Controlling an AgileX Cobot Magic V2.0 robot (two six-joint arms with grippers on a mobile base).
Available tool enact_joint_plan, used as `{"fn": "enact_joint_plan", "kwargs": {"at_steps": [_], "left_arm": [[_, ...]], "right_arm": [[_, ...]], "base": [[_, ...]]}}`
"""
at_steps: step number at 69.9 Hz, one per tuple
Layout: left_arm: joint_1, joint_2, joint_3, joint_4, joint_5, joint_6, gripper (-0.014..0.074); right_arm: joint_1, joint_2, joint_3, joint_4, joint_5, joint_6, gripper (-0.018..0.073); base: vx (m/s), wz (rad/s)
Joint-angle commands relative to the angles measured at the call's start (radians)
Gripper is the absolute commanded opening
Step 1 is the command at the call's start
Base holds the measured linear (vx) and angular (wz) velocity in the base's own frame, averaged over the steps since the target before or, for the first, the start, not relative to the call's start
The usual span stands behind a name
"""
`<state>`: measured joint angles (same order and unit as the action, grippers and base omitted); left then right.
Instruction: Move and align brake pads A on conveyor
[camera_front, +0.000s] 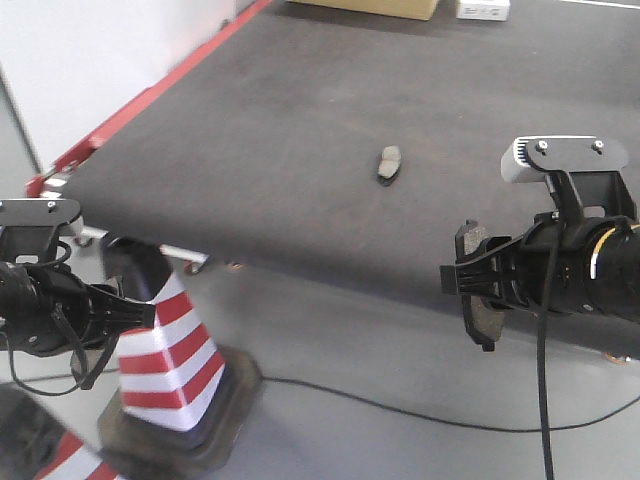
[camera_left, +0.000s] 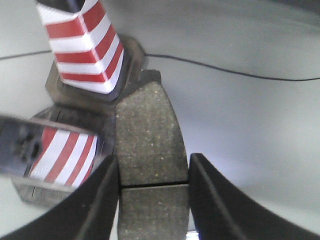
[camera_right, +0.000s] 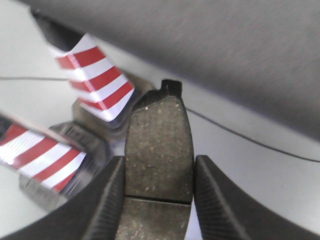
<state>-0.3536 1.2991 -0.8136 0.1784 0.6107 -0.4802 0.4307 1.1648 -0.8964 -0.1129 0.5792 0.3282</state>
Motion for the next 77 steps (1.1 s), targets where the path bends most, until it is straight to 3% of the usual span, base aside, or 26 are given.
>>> {"fn": "enact_joint_plan", "kwargs": {"at_steps": [1,77], "left_arm": [[-0.006,-0.032,-0.024,0.007,-0.052,-0.001,0.0057],[-0.006,-0.032,-0.024,0.007,-0.052,-0.001,0.0057]], "right_arm": [[-0.002,-0.024,-0.031,-0.009,-0.073,0.000,0.0094],[-0.002,-0.024,-0.031,-0.009,-0.070,0.000,0.0094]], "base": [[0.29,-0.25],[0.28,-0.29]]}}
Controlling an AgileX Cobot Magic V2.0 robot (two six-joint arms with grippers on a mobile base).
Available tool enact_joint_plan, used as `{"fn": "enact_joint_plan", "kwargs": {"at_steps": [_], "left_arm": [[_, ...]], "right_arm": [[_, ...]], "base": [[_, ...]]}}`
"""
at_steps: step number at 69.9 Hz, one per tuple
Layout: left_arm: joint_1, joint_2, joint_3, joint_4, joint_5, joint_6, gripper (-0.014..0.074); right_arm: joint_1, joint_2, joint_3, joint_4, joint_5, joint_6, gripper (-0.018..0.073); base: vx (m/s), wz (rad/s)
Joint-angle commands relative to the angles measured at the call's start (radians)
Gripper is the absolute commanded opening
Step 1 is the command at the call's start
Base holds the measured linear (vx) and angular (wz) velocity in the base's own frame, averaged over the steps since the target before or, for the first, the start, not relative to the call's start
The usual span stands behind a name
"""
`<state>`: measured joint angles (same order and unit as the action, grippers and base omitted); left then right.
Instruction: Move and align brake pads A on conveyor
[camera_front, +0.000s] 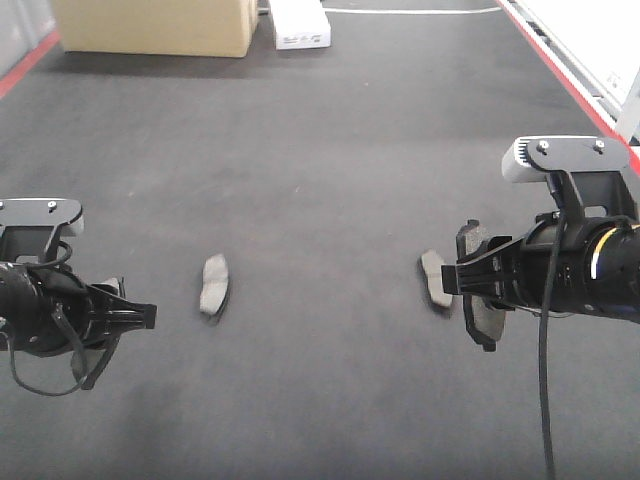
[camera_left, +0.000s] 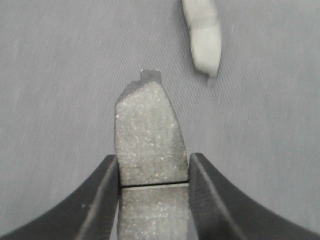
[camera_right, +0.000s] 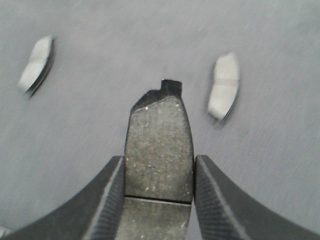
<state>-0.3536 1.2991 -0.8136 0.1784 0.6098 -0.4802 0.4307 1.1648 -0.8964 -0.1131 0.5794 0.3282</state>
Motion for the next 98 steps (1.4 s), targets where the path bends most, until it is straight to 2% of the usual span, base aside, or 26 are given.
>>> {"fn": "enact_joint_plan", "kwargs": {"at_steps": [1,34,98], "left_arm": [[-0.006,-0.032,-0.024,0.007,-0.051,-0.001,0.0057],[-0.006,-0.032,-0.024,0.007,-0.051,-0.001,0.0057],[-0.006,-0.032,-0.024,0.007,-0.064,-0.001,0.0057]], "right_arm": [[-0.002,-0.024,-0.031,-0.008,-0.071,0.000,0.0094],[-0.002,-0.024,-0.031,-0.008,-0.071,0.000,0.0094],[-0.002,-0.024,-0.031,-0.008,-0.071,0.000,0.0094]], "base": [[0.25,-0.10],[0.15,-0.03],[0.01,-0.01]]}}
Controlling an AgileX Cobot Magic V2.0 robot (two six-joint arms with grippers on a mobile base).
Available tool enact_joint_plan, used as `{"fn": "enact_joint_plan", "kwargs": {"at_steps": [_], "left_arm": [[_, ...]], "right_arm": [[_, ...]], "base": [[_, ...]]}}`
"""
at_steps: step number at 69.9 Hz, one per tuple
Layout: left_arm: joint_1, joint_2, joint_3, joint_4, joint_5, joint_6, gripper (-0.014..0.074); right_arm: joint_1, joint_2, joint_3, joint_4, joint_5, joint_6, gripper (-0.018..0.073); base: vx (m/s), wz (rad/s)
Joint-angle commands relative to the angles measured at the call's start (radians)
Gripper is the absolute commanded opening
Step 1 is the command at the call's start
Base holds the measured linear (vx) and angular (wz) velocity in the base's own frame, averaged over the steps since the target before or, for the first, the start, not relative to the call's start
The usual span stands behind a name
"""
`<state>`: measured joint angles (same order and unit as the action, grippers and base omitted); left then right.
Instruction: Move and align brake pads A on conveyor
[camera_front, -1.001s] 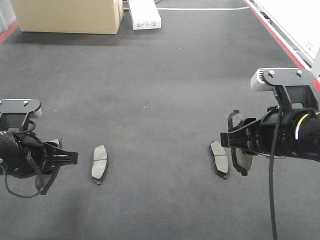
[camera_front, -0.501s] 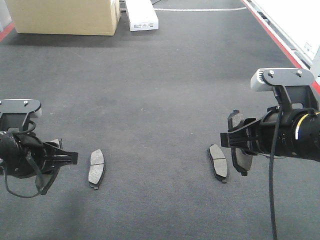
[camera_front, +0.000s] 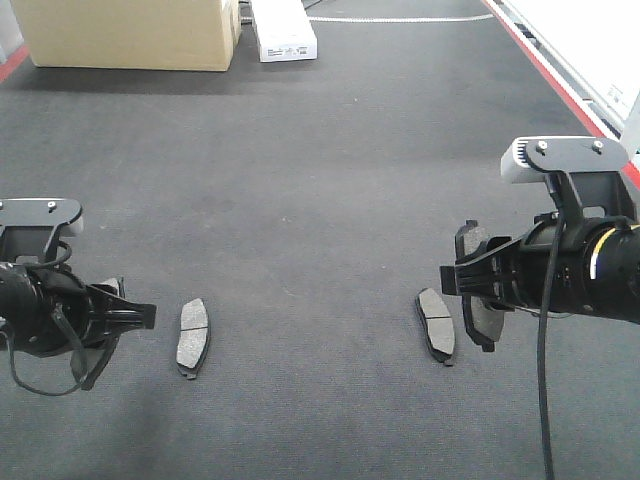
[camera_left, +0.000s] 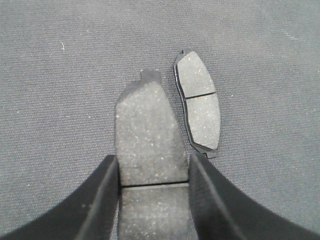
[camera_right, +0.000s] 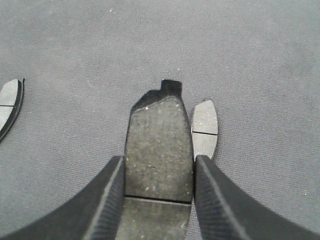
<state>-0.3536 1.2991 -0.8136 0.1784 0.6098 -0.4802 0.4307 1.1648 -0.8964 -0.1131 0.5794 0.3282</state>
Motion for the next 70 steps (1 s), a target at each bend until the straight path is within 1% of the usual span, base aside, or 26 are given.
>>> {"fn": "enact_joint_plan", "kwargs": {"at_steps": [1,8,15,20,29,37,41,44,54,70], "left_arm": [[-0.006,-0.032,-0.024,0.007,-0.066,-0.001,0.0057],[-0.006,-0.032,-0.024,0.002,-0.094,-0.001,0.0057],[-0.007,-0.030,-0.030,-0.058,-0.123,-0.001,0.0057],[-0.015,-0.022,-0.049,-0.103,-0.135,0.020,0.0059],[-0.074,0.035,-0.132,-0.142,-0.138,0.070,0.0062],[-0.148,0.126,-0.233,-0.164,-0.130,0.070,0.0062],[-0.171,0.189,-0.294,-0.178,-0.126,0.069,0.0064],[-0.185,0.231,-0.333,-0.210,-0.119,0.069,0.0066],[-0.188,0.372,-0.437,-0.295,-0.106,0.069,0.0070],[-0.188,0.542,-0.496,-0.318,-0.109,0.065,0.0074]], "right_arm": [[-0.002,-0.024,-0.031,-0.008,-0.071,0.000,0.0094],[-0.002,-0.024,-0.031,-0.008,-0.071,0.000,0.0094],[-0.002,-0.024,-0.031,-0.008,-0.071,0.000,0.0094],[-0.002,-0.024,-0.031,-0.008,-0.071,0.000,0.0094],[-0.002,-0.024,-0.031,-0.008,-0.071,0.000,0.0094],[-0.002,-0.024,-0.031,-0.008,-0.071,0.000,0.0094],[-0.002,-0.024,-0.031,-0.008,-0.071,0.000,0.0094],[-0.002,-0.024,-0.031,-0.008,-0.071,0.000,0.0094],[-0.002,-0.024,-0.031,-0.008,-0.071,0.000,0.0094],[-0.002,-0.024,-0.031,-0.008,-0.071,0.000,0.0094]], "base": [[0.00,0.00],[0.00,0.00],[0.00,0.00],[0.00,0.00],[0.00,0.00],[0.00,0.00],[0.00,0.00],[0.00,0.00],[0.00,0.00],[0.00,0.00]]}}
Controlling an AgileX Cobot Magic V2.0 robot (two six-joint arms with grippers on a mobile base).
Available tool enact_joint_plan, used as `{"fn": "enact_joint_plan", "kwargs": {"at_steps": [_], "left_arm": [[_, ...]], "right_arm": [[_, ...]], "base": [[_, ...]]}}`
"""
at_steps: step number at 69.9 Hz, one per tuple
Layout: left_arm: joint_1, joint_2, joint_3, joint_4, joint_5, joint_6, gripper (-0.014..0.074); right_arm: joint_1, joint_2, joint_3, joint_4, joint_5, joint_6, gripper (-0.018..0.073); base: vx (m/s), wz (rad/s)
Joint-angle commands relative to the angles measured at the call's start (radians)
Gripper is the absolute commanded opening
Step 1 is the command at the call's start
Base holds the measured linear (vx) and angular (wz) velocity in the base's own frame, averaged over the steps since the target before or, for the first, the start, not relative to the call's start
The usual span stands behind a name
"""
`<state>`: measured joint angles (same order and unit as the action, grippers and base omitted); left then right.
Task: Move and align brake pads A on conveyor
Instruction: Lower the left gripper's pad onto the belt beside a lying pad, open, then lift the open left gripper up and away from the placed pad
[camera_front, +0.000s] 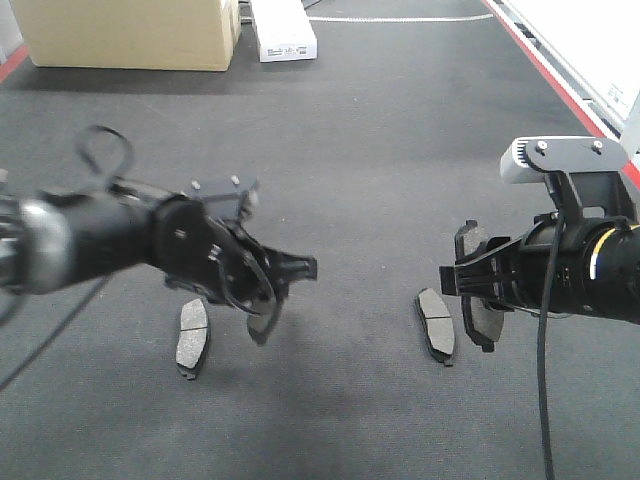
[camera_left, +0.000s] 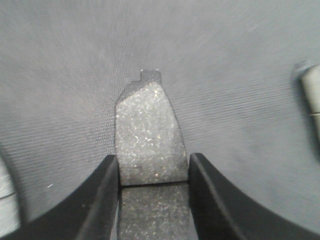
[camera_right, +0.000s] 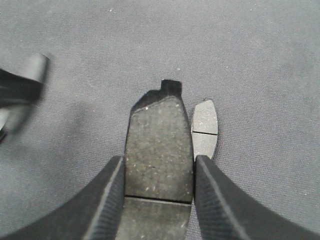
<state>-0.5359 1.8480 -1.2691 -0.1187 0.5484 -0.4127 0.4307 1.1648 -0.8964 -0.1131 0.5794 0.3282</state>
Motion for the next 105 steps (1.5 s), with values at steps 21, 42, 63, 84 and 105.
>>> {"fn": "enact_joint_plan", "kwargs": {"at_steps": [21,42,63,84,105], "left_arm": [[-0.006,0.060,-0.040,-0.039,-0.084,-0.025,0.0083],[-0.006,0.082,-0.040,-0.037,-0.087,-0.027,0.0129],[-0.006,0.079,-0.040,-0.037,-0.084,-0.027,0.0371],[-0.010,-0.022,-0.040,0.092,-0.080,-0.023,0.0470],[-0.079,-0.274,-0.040,0.302,-0.010,-0.023,0.0347]], "right_arm": [[-0.002,-0.024,-0.031,-0.008,-0.069,0.000,0.0094],[-0.002,-0.024,-0.031,-0.008,-0.069,0.000,0.0094],[-0.002,-0.024,-0.031,-0.008,-0.069,0.000,0.0094],[-0.002,-0.024,-0.031,-0.008,-0.069,0.000,0.0094],[-0.002,-0.024,-0.031,-0.008,-0.069,0.000,0.0094]], "base": [[0.00,0.00],[0.00,0.00],[0.00,0.00],[0.00,0.00],[0.00,0.00]]}}
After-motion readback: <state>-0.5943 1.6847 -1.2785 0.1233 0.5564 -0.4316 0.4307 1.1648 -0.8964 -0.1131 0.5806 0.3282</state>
